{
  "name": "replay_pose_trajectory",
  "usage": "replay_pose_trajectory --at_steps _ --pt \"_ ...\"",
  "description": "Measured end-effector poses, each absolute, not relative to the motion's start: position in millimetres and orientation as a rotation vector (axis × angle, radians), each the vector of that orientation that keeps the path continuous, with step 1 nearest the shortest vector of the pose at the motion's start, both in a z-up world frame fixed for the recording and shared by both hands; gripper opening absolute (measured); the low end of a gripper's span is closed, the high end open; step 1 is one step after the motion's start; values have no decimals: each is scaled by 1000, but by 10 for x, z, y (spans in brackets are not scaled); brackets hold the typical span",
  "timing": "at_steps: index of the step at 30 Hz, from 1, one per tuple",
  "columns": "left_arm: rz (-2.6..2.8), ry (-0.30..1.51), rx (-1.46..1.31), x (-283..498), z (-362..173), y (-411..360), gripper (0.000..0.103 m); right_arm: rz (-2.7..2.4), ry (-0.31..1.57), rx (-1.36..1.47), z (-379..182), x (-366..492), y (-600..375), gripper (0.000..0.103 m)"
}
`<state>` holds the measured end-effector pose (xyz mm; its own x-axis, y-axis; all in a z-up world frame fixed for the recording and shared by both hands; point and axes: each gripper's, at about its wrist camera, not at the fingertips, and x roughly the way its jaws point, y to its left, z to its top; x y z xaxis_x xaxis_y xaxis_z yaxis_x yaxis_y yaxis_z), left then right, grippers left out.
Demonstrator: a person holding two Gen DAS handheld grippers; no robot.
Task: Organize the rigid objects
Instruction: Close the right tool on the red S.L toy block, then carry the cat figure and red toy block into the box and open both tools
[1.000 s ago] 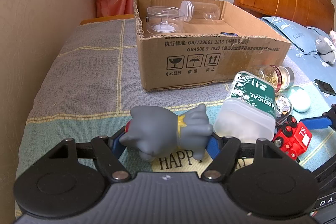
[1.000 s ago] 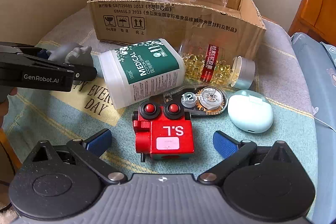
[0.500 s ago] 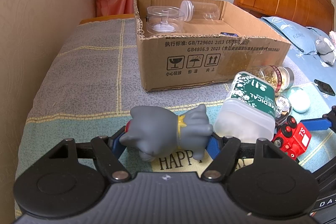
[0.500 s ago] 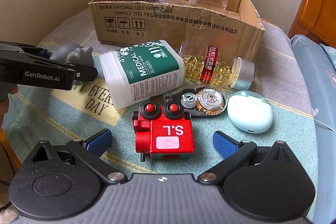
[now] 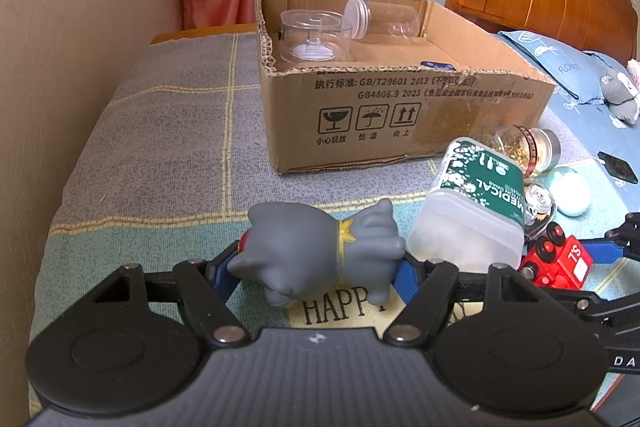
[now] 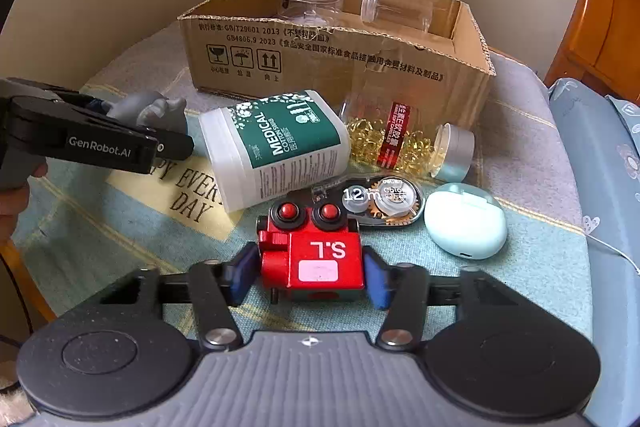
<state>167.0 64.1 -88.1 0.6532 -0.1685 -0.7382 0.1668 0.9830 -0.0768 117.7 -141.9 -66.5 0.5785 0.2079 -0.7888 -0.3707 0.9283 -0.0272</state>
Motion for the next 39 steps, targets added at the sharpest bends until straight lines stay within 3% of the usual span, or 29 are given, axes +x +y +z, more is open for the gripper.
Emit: replay_pose_trajectory --at_steps 12,23,30,39 --pt "-236 852 -4 1656 -722 687 71 357 885 -230 -562 1171 -1446 56" --pt "-322 790 70 1571 -89 570 71 407 834 -271 -114 1192 -1552 56" --pt "-357 696 107 1881 330 428 71 429 744 -295 286 1396 -1573 56" --pt "-330 688 133 2400 340 254 71 411 685 -299 522 1855 -1604 56"
